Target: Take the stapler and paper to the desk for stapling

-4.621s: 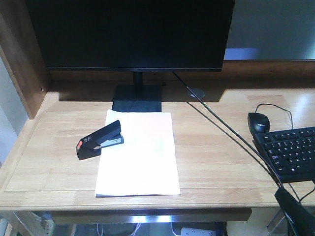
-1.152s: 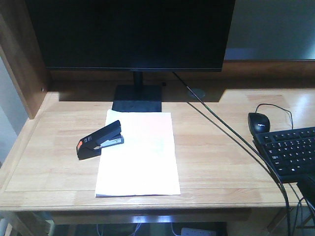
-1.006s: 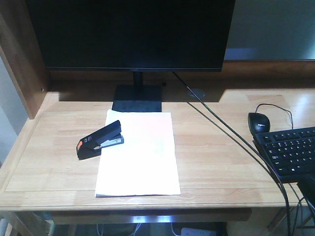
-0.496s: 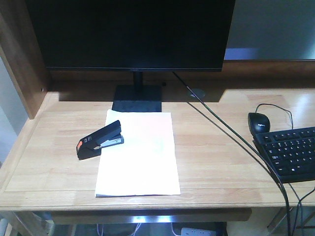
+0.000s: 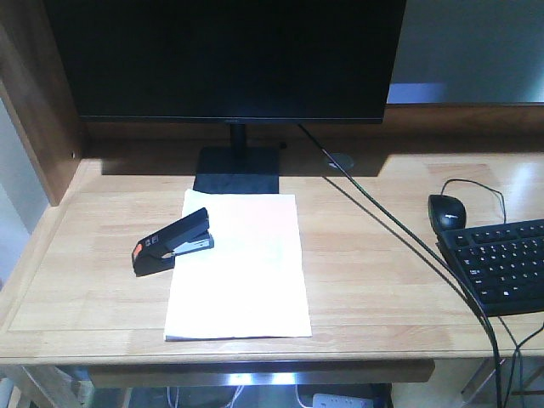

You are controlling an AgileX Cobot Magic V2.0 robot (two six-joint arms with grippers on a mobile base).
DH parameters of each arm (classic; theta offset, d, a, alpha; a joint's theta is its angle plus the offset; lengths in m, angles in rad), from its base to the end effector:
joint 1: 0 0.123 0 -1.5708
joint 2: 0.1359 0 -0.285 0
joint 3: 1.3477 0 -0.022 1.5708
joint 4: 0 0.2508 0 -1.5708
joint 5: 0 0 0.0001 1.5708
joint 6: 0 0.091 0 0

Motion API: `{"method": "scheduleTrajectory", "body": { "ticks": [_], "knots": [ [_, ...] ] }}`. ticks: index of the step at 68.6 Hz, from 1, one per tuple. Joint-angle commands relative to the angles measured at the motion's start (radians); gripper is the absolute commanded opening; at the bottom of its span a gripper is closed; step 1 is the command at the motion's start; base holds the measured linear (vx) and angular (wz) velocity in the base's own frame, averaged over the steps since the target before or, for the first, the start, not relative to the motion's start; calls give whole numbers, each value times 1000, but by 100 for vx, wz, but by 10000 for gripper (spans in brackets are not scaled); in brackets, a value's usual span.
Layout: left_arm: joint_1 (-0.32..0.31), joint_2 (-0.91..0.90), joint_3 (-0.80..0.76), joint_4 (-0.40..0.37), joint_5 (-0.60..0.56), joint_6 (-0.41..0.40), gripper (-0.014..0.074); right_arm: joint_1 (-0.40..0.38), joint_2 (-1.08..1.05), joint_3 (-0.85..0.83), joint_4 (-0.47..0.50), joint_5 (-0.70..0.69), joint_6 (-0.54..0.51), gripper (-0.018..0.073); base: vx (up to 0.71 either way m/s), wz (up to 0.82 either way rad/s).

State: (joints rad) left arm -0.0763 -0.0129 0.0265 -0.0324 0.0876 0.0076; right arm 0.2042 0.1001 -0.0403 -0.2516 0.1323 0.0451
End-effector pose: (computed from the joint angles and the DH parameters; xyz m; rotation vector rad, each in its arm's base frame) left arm 0.0565 -0.0046 0.1970 0.0431 1.5847 -0.0811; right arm 0.0628 0.0099 0.2093 -0.3148 1.6417 -0.0276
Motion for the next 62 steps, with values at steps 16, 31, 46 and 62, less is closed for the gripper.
{"method": "scheduleTrajectory", "body": {
  "ticks": [16, 31, 46, 62],
  "knots": [
    [2, -14, 13, -8, -70, -8, -6, -178, -44, 91, 122, -225, 1, -9, 0, 0],
    [2, -14, 13, -8, -70, -8, -6, -164, -121, 91, 118, -132, 11, -9, 0, 0],
    [2, -14, 13, -8, -70, -8, -6, -104, -121, 91, 117, -132, 16, -9, 0, 0],
    [2, -14, 13, -8, -70, -8, -6, -108, -121, 91, 119, -132, 14, -9, 0, 0]
  ]
}}
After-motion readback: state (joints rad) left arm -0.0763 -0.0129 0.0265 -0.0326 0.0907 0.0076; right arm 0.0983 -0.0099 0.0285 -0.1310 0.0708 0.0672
